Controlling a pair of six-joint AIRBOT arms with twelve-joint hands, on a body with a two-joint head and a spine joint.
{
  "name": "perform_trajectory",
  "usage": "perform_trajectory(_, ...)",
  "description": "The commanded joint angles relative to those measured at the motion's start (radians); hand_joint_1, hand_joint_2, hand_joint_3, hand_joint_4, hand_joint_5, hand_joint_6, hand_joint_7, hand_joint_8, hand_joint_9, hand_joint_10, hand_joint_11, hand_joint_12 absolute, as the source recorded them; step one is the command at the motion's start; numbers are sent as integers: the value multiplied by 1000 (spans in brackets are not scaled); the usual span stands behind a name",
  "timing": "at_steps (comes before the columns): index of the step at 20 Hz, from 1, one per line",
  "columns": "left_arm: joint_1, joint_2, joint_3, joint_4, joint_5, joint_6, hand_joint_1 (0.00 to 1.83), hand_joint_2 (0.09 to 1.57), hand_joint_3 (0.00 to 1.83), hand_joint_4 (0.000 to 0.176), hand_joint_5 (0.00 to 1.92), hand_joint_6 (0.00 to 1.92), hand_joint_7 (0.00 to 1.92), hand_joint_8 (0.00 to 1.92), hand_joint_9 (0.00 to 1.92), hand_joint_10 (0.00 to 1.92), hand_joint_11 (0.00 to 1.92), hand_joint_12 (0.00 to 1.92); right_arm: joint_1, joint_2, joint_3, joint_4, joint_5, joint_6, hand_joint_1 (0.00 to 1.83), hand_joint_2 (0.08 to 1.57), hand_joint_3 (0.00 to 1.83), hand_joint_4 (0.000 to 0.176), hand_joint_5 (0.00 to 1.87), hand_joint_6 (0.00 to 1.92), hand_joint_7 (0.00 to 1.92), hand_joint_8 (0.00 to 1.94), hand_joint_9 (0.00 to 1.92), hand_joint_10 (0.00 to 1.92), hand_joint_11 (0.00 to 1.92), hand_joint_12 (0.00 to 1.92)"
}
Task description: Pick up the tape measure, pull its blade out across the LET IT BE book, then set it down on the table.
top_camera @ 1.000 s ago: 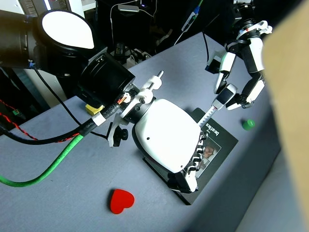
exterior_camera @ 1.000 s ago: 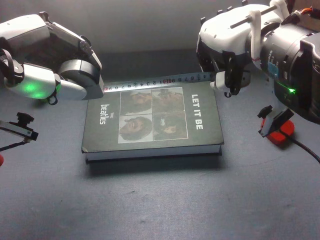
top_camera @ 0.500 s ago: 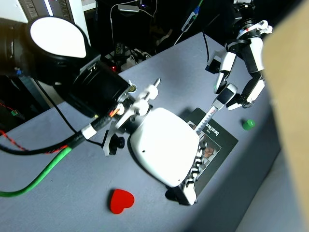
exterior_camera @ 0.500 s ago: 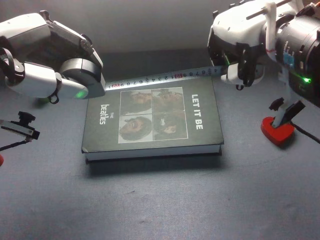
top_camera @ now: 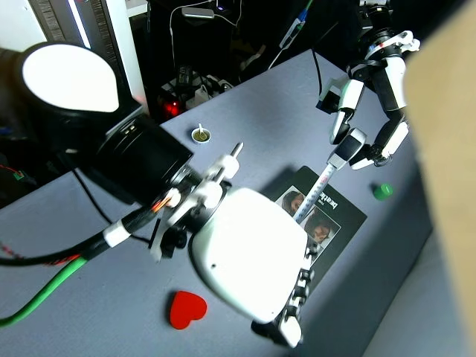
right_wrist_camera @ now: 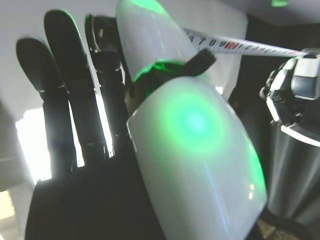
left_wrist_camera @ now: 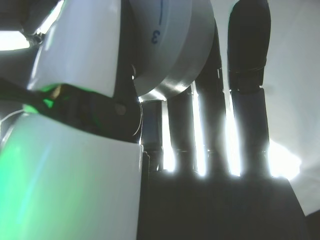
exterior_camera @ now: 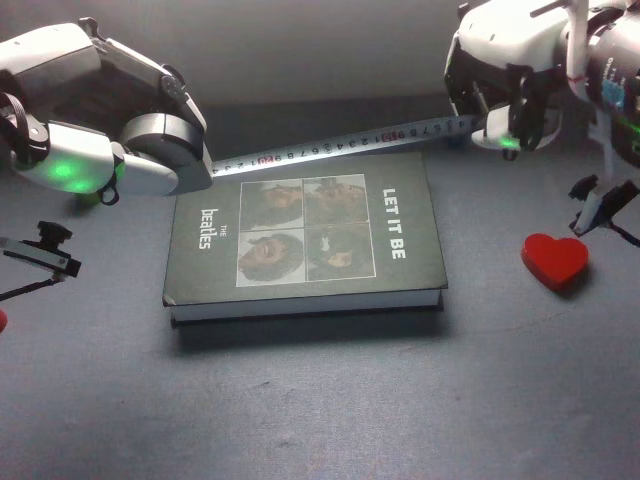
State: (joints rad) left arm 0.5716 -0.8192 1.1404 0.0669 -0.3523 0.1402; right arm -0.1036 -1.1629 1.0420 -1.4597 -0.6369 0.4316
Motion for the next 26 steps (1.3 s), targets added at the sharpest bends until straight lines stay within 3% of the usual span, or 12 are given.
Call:
perform_trajectory(1, -5, 9, 14, -6, -90, 6, 1384, 1096, 0, 0, 924, 800, 1067, 839, 970, 1255, 988, 1128, 18, 24, 18, -83, -69, -29, 1180, 1175, 0, 32, 853, 1182, 891, 1160, 825, 935, 601, 1396)
perform_trajectory(14, -1, 9, 15, -6, -92, 6, 1384, 1097, 0, 0, 917, 800, 1079, 826, 967, 1259, 999, 1129, 24, 60, 65, -82, -23, -49, 1178, 1176, 0, 34, 865, 1180, 872, 1172, 809, 932, 595, 1389)
perform_trajectory(15, 1, 9, 15, -6, -94, 6, 1395, 1067, 0, 0, 989, 682, 1161, 700, 1046, 1184, 1005, 1127, 25, 63, 69, -81, -20, -51, 1178, 1176, 0, 35, 865, 1179, 872, 1173, 809, 933, 595, 1389)
perform_trajectory(17, 1, 9, 15, -6, -95, 6, 1398, 1051, 2, 0, 1018, 632, 1198, 636, 1070, 1150, 1015, 1105, 23, 66, 73, -81, -17, -51, 1178, 1176, 0, 35, 864, 1178, 873, 1173, 810, 933, 595, 1387)
perform_trajectory(19, 1, 9, 15, -6, -95, 6, 1384, 1099, 1, 0, 902, 822, 1081, 824, 962, 1260, 998, 1113, 22, 66, 73, -81, -16, -51, 1178, 1176, 0, 35, 864, 1178, 873, 1173, 810, 933, 595, 1386)
perform_trajectory(23, 2, 9, 14, -6, -95, 6, 1383, 1103, 1, 0, 894, 833, 1072, 841, 954, 1269, 993, 1117, 21, 64, 73, -81, -16, -51, 1178, 1177, 0, 34, 868, 1172, 867, 1180, 809, 934, 602, 1389)
perform_trajectory(24, 2, 9, 14, -6, -95, 6, 1393, 1073, 0, 0, 971, 705, 1149, 728, 1028, 1204, 1009, 1122, 21, 64, 73, -81, -16, -51, 1178, 1177, 0, 35, 867, 1171, 867, 1181, 808, 934, 602, 1389)
perform_trajectory(26, 3, 9, 14, -6, -95, 6, 1398, 1054, 2, 0, 1012, 633, 1189, 659, 1062, 1161, 1013, 1100, 16, 63, 68, -78, -16, -45, 1177, 1177, 0, 35, 863, 1173, 869, 1183, 807, 935, 597, 1387)
